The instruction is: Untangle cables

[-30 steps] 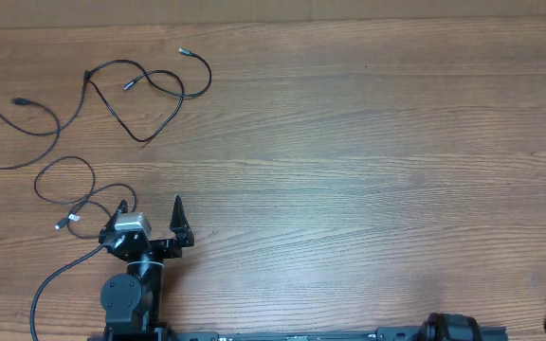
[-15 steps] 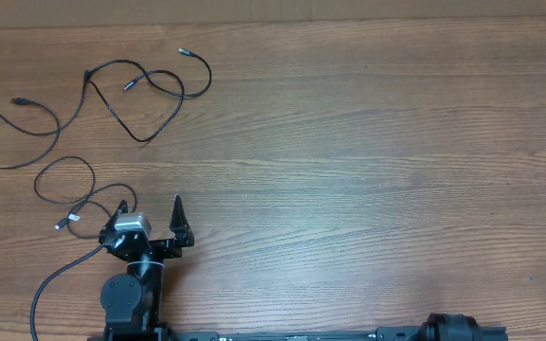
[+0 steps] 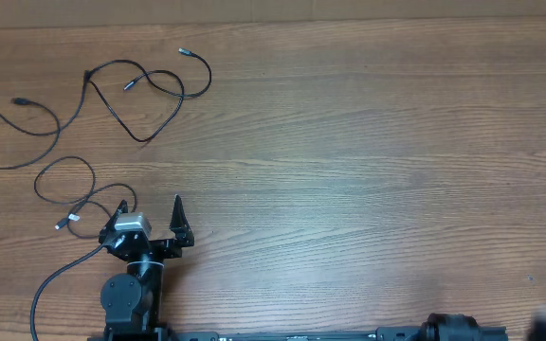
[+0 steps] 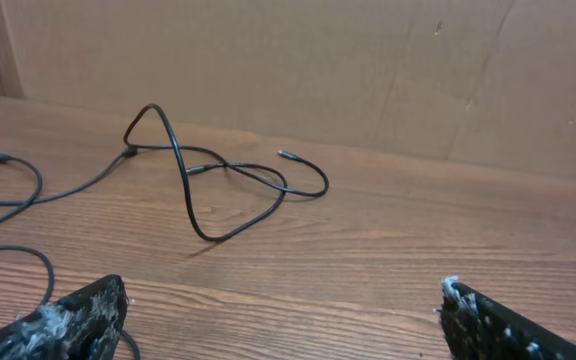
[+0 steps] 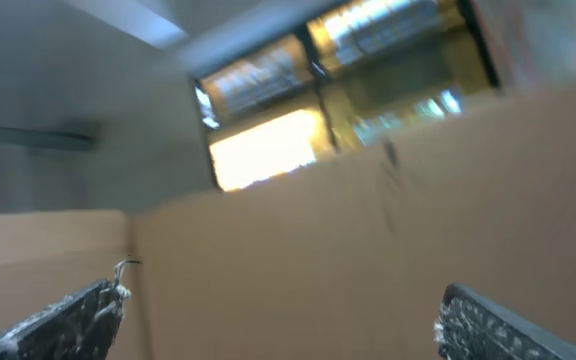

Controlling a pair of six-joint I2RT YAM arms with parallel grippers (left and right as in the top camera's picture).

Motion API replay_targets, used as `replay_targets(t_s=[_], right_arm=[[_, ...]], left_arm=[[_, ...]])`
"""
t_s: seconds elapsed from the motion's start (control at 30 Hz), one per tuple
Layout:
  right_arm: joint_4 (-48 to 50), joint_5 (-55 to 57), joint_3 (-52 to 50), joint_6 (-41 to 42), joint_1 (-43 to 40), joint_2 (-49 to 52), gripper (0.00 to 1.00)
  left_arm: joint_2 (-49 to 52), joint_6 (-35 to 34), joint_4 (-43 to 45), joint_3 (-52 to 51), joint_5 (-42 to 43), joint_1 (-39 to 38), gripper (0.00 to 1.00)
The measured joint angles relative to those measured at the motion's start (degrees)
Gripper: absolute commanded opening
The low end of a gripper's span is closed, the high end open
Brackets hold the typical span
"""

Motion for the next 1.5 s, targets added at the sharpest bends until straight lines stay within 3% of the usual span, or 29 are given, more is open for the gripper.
replay_targets(t_s=[0.23, 0.43, 0.73, 1.2, 1.5], right_arm=[[-0.98, 10.69, -10.34, 0.02, -0.02, -0.02, 1.00], [5.33, 16.74, -24.72, 0.00, 0.00, 0.11, 1.00], [11.47, 19.26, -41.59, 0.02, -0.02, 0.33, 1.00], [19.96, 19.34, -54.21, 0.02, 0.00, 0.17, 1.00], [22.71, 19.56, -65.05, 0.04, 0.00, -12.22, 1.00]], left_arm=[[0.00, 0.00, 0.00, 0.00, 0.00, 0.00, 0.99], [0.00, 0.00, 0.02, 0.00, 0.00, 0.00, 1.00], [0.00, 0.00, 0.02, 0.00, 0.00, 0.00, 1.00], [0.00, 0.00, 0.02, 0.00, 0.00, 0.00, 0.99], [0.00, 0.00, 0.00, 0.00, 0.02, 0.00, 1.00]])
